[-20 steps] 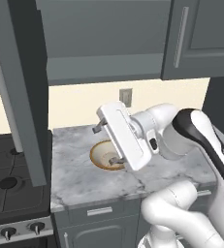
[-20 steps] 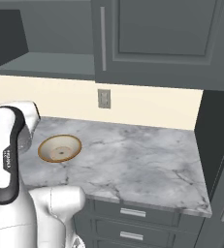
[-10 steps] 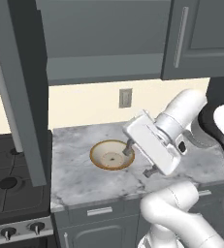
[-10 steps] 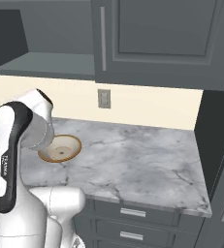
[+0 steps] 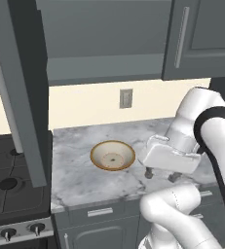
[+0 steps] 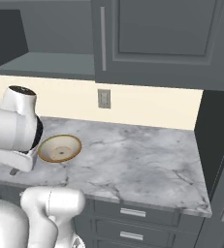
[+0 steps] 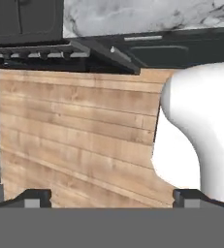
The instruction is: Open the cabinet and setup a tea strainer by placing it in the bowl upright.
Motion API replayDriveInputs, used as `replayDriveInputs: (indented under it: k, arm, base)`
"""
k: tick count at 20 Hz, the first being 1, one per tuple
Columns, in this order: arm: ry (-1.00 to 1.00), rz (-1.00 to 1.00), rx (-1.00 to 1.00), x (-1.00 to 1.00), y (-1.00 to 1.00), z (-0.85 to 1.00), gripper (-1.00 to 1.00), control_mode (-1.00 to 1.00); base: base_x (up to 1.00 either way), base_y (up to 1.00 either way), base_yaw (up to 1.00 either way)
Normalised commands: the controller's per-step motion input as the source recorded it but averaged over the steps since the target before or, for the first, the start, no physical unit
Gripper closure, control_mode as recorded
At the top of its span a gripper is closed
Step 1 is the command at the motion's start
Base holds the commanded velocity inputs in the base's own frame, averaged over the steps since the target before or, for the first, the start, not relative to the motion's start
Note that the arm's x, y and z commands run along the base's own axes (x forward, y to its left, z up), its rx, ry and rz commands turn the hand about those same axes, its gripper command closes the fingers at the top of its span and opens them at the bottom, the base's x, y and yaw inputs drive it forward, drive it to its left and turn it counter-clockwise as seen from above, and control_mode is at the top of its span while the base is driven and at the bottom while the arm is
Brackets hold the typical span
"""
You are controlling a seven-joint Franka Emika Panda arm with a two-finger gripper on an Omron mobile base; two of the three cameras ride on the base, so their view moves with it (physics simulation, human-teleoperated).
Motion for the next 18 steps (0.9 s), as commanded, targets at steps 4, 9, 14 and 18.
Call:
replayDriveInputs:
  k: [4, 9, 14, 18]
  arm:
    - [-0.37, 0.09, -0.30, 0.00, -0.80, -0.35, -1.00, -1.00]
    - [-0.44, 0.04, -0.26, 0.06, -0.67, -0.07, -1.00, -1.00]
    - [-0.25, -0.09, -0.12, 0.37, -0.42, 0.48, -1.00, -1.00]
    - [-0.22, -0.15, 0.00, 0.18, -0.23, 0.98, -1.00, -1.00]
  base:
    - [0.00, 0.00, 0.00]
    - [0.00, 0.00, 0.00]
    - [0.00, 0.00, 0.00]
    - [0.00, 0.00, 0.00]
